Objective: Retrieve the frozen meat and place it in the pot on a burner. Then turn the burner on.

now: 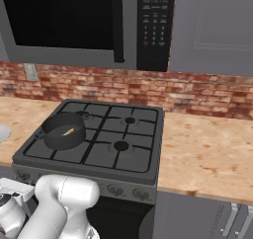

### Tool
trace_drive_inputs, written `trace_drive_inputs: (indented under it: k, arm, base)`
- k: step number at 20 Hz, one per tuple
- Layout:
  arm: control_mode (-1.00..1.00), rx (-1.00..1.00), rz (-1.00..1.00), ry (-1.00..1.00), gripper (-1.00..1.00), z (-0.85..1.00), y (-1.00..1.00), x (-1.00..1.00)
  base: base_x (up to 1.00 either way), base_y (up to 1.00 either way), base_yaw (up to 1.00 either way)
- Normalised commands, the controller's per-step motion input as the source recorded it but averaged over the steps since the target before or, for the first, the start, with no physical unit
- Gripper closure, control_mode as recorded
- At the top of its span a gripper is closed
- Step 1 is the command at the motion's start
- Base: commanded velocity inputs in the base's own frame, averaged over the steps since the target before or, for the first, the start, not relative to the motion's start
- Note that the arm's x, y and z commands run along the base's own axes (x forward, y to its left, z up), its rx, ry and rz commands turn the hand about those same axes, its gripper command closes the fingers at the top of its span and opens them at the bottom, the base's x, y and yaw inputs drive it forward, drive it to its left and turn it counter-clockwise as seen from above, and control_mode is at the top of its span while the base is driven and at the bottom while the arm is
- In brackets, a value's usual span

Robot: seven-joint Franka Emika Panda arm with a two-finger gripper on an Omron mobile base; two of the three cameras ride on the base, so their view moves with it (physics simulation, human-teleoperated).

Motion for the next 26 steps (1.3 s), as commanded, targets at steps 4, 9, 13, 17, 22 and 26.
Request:
trace_drive_inputs:
  k: [4, 9, 13, 17, 22, 26]
  arm:
    - [-1.00, 0.00, 0.00, 0.00, -1.00, 0.00, 0.00, 0.00]
    - [-1.00, 0.00, 0.00, 0.00, -1.00, 0.08, 0.00, 0.00]
    - [-1.00, 0.00, 0.00, -0.01, -1.00, 0.24, 0.00, 0.00]
    - [-1.00, 0.00, 0.00, 0.00, -1.00, 0.10, 0.00, 0.00]
    - [-1.00, 0.00, 0.00, 0.00, -1.00, 0.00, -0.04, 0.00]
    - [-1.00, 0.00, 0.00, 0.00, -1.00, 0.00, -0.05, 0.08]
  base:
    - [0.00, 0.00, 0.00]
    - [0.00, 0.00, 0.00]
    - [0.00, 0.00, 0.00]
    - [0.00, 0.00, 0.00]
    - [0.00, 0.00, 0.00]
    - [0.00, 0.00, 0.00]
